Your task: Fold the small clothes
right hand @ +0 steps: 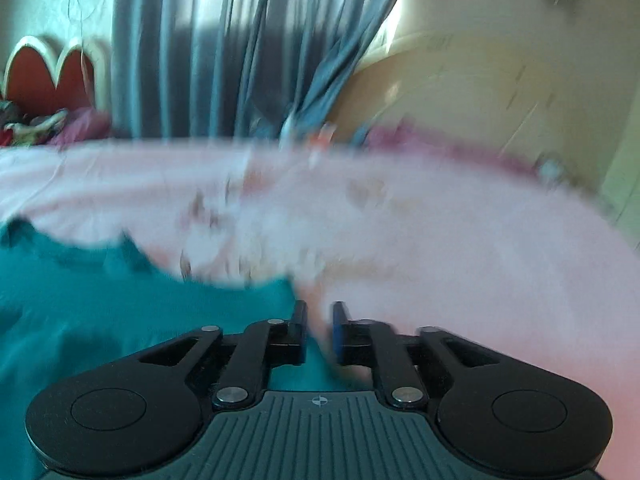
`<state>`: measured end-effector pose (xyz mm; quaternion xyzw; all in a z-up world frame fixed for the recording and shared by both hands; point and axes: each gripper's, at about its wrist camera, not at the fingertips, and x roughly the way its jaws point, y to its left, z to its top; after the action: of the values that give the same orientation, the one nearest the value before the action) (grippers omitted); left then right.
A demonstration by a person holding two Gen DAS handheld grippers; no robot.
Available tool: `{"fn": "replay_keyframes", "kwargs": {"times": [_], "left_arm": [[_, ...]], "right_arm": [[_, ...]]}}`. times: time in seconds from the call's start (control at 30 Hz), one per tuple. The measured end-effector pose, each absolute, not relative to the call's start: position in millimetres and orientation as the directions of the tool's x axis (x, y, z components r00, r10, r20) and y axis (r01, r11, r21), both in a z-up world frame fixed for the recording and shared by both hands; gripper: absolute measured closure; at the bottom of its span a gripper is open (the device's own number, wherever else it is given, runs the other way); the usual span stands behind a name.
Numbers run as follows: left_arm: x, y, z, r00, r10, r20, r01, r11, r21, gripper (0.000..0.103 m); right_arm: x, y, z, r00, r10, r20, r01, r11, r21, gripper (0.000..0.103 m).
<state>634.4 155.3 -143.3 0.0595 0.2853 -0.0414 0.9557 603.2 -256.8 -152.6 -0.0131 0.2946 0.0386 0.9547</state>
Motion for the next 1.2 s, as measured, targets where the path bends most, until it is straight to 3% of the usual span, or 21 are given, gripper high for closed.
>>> {"fn": "replay_keyframes", "kwargs": {"times": [0.07,0.13,0.2,0.23,0.37,0.43,0.5,0.6,0.67,0.77,0.93,0.97,1.0,1.13,1.2], "left_arm": [[612,134,-134,0.809,-0.185,-0.558,0.227,0.974,0.006,0.03],[595,103,-138,0.763,-0.281,-0.583,0.324,0.946,-0.033,0.03],[581,76,-149,0.709,-0.365,-0.603,0.391,0.915,-0.095,0.03],[577,68,-153,0.698,-0.371,-0.613,0.403,0.911,-0.092,0.029],[568,70,-171,0.687,-0.308,-0.658,0.389,0.921,-0.024,0.026],[558,102,-167,0.725,-0.254,-0.64,0.339,0.941,0.01,0.017],[554,141,-167,0.741,-0.181,-0.647,0.268,0.963,0.038,0.017],[553,187,-173,0.741,-0.102,-0.664,0.169,0.985,0.037,0.016],[551,187,-165,0.737,-0.094,-0.67,0.153,0.988,0.029,0.025],[528,156,-146,0.755,-0.174,-0.632,0.23,0.973,0.006,0.022],[490,79,-151,0.688,-0.294,-0.664,0.392,0.92,-0.002,0.022],[486,68,-155,0.673,-0.289,-0.681,0.393,0.919,-0.002,0.028],[482,60,-161,0.675,-0.243,-0.697,0.367,0.93,0.031,0.029],[478,67,-167,0.688,-0.205,-0.696,0.324,0.945,0.042,0.018],[478,80,-161,0.69,-0.195,-0.697,0.323,0.945,0.055,0.017]], "right_arm": [[590,-230,-146,0.78,0.226,-0.583,-0.208,0.973,0.099,0.068],[582,-191,-150,0.728,0.321,-0.606,-0.32,0.94,0.114,0.062],[575,-161,-158,0.687,0.374,-0.623,-0.392,0.913,0.114,0.045],[570,-149,-162,0.67,0.387,-0.634,-0.423,0.9,0.102,0.044],[555,-151,-174,0.657,0.358,-0.664,-0.431,0.9,0.058,0.044],[554,-187,-174,0.682,0.3,-0.668,-0.357,0.933,0.054,0.044],[556,-233,-180,0.696,0.153,-0.701,-0.209,0.978,0.006,0.044],[550,-279,-181,0.694,0.15,-0.704,-0.132,0.988,0.08,0.044],[543,-270,-170,0.711,0.089,-0.697,-0.113,0.994,0.011,0.044],[516,-244,-144,0.747,0.194,-0.636,-0.185,0.979,0.081,0.044],[471,-160,-142,0.665,0.334,-0.668,-0.374,0.923,0.09,0.044],[467,-149,-147,0.648,0.338,-0.682,-0.378,0.921,0.098,0.044],[464,-141,-154,0.644,0.308,-0.701,-0.358,0.93,0.08,0.057],[462,-138,-158,0.646,0.277,-0.711,-0.325,0.943,0.072,0.057],[459,-157,-155,0.636,0.295,-0.713,-0.344,0.936,0.081,0.054]]}}
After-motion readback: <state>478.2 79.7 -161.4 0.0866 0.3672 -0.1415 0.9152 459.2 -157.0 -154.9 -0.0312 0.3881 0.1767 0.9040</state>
